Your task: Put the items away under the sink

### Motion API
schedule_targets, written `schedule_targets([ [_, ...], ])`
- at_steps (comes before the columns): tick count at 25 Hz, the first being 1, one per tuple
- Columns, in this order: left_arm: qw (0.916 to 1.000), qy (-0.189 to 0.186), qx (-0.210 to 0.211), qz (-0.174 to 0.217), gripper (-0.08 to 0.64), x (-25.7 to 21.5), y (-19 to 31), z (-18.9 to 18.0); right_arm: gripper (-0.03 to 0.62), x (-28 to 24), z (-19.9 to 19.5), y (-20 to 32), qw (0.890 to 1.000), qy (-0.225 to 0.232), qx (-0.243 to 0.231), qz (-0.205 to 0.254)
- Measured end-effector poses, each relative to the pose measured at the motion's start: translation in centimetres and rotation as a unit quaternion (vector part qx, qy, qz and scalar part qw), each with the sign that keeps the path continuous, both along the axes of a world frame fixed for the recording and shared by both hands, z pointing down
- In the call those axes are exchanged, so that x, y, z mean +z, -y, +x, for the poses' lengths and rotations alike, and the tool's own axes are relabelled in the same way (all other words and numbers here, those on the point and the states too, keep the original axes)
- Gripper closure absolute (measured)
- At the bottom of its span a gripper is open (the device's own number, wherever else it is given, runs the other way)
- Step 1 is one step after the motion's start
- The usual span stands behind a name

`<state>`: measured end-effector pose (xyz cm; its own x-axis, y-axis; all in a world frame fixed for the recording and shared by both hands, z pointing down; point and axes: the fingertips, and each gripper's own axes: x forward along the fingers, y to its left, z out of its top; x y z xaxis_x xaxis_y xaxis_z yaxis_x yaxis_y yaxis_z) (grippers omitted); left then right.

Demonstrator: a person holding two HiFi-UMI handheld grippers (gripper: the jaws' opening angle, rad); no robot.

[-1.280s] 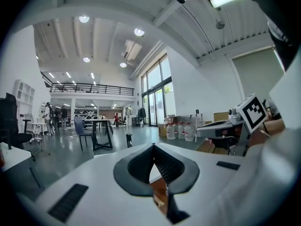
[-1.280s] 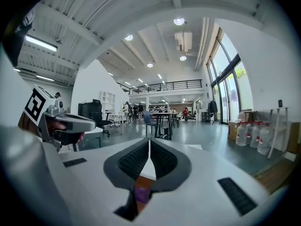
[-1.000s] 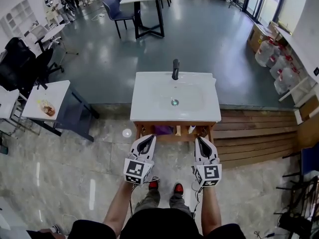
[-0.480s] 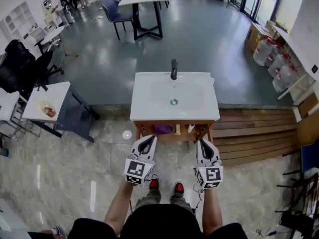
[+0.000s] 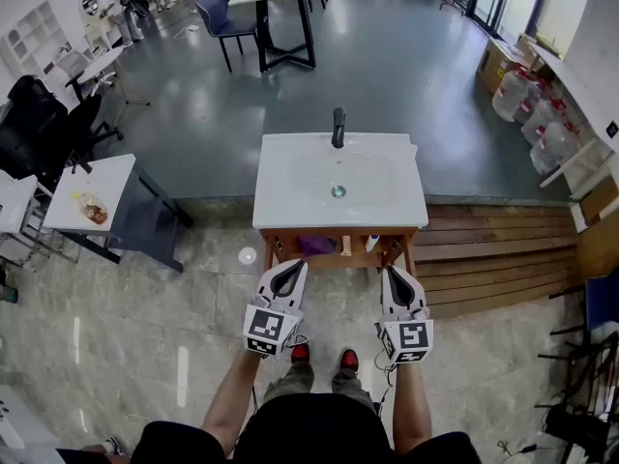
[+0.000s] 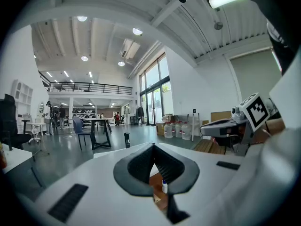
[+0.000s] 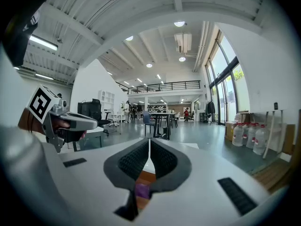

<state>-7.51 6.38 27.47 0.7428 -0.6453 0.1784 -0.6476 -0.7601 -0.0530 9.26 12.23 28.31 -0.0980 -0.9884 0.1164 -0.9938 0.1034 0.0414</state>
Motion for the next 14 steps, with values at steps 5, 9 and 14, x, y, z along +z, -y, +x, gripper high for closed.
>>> schedule_targets([
  [5, 1.0000, 0.001, -0.001, -0.001, 0.554, 0.16, 0.13, -0.10, 0.557, -0.12, -0.10, 0.27, 1.000, 0.001, 0.000, 0.000],
  [9, 1.0000, 0.003, -0.001, -0.003, 0.552, 0.41, 0.12, -0.19, 0.557, 0.09, -0.23, 0.18, 1.000, 0.003, 0.000, -0.002],
  [14, 1.0000, 0.005, 0.002, -0.002, 0.554, 0.45, 0.38, -0.15, 0.557, 0.44, -0.15, 0.22, 1.000, 0.006, 0.004, -0.004],
])
